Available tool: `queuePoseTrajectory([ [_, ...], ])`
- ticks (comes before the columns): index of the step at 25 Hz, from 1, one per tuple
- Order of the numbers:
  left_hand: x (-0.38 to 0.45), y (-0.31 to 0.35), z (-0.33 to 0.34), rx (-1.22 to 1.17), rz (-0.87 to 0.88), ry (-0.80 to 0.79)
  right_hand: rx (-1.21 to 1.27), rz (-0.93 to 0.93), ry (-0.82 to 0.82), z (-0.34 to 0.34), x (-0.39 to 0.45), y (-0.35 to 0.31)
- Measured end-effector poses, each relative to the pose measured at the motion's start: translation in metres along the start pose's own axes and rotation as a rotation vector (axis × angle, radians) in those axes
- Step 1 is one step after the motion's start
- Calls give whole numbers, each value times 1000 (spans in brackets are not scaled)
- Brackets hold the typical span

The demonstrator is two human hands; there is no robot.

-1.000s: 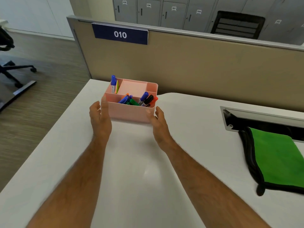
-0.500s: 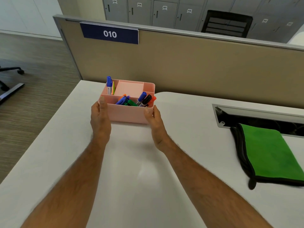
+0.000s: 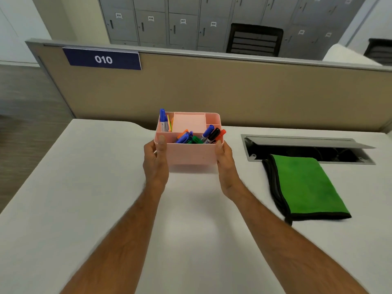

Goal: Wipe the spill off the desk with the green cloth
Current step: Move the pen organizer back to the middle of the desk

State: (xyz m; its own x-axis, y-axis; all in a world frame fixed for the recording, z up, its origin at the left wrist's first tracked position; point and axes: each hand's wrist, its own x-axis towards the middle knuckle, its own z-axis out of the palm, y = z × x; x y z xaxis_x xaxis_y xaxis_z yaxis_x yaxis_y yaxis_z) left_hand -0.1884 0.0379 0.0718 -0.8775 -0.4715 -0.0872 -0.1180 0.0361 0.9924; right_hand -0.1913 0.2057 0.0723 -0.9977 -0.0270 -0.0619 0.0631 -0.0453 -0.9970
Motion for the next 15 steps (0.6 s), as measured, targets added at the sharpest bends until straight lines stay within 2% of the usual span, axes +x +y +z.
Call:
queuePoseTrajectory([
  [6, -23, -5, 46, 24, -45, -61, 14, 14, 88, -48, -5, 8],
  [15, -40, -9, 70, 18, -31, -66, -1, 30, 145, -72, -6, 28],
])
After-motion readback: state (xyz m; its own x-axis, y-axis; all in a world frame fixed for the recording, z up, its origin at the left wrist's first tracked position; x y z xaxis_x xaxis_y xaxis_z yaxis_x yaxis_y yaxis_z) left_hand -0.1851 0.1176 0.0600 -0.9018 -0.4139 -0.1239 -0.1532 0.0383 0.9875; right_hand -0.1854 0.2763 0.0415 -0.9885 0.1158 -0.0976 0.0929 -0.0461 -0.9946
